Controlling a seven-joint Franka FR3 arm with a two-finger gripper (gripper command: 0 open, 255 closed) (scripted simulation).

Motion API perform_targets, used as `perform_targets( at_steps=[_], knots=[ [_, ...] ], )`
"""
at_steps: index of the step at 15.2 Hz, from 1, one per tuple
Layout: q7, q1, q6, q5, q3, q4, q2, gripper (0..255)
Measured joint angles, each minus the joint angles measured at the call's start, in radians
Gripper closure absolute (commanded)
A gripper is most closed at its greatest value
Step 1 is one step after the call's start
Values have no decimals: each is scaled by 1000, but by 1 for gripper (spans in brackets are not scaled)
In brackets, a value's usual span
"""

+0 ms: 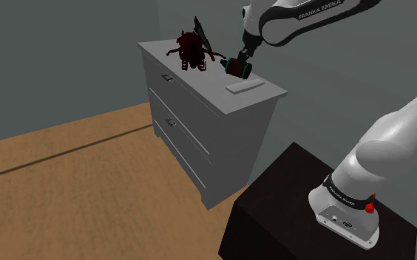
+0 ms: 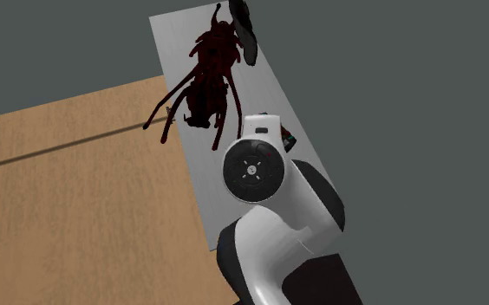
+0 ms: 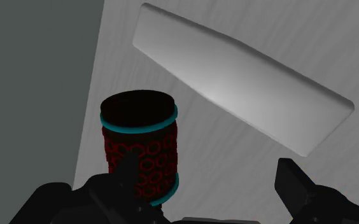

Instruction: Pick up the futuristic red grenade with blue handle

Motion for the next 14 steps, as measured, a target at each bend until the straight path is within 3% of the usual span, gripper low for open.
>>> perform_targets(
  at_steps=[5, 11, 14],
  knots=[
    [51, -42, 134, -186, 11, 99, 161, 0],
    [134, -58, 222, -424, 6, 275, 348, 0],
    [180, -58, 257, -494, -6, 292, 395, 0]
  ],
)
